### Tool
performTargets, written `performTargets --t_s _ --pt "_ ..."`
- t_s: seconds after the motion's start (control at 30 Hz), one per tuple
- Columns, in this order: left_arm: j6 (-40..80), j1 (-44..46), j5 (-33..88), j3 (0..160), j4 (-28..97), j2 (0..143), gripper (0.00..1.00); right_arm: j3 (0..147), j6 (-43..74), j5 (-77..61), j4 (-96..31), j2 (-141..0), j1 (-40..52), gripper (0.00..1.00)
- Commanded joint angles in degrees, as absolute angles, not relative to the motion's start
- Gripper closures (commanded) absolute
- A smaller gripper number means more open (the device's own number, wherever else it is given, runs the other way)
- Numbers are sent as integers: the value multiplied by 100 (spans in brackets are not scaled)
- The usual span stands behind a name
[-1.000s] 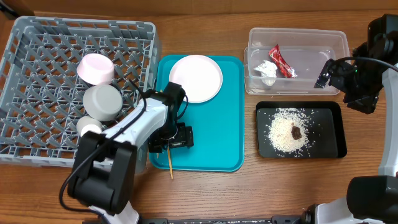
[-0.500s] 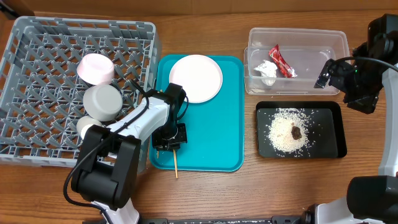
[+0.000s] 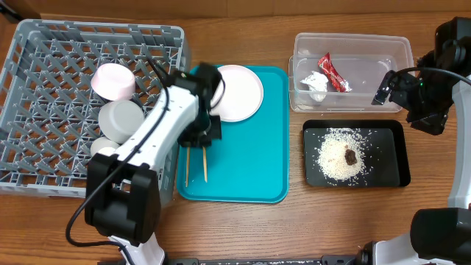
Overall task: Sort waste into correct bins and load items into the dishwasher
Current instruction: 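Carry the chopsticks with the left gripper into the dish rack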
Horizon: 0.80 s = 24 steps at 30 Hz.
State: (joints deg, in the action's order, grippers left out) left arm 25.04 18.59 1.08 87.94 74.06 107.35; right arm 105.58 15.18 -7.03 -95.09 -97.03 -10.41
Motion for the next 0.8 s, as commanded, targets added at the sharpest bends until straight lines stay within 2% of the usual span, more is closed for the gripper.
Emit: performTargets --t_s 0.0,0.2,0.5,0.6,0.63,0.7,0.77 --pt "1872 1448 -565 9454 7585 10516 96 10582 1498 -646 -9483 -9655 -1026 0" --pt "368 696 -703 9767 7255 10521 96 10582 1498 -648 -9483 -9655 -1026 0" --pt "-290 285 -576 9743 6490 10624 96 10582 1498 -648 -9485 -9655 -1026 0" --pt "-327 285 -576 9743 6346 10674 89 10582 1498 -648 -9485 -9655 -1026 0" --pt "-327 285 -578 9743 6329 10674 82 10582 1498 -648 -9485 -9655 -1026 0" --pt "-325 285 -576 9743 6316 10674 76 10582 1498 -648 -9485 -9655 -1026 0" --pt "-322 285 -569 9743 6320 10674 57 10582 1498 -648 -9485 -9655 -1026 0"
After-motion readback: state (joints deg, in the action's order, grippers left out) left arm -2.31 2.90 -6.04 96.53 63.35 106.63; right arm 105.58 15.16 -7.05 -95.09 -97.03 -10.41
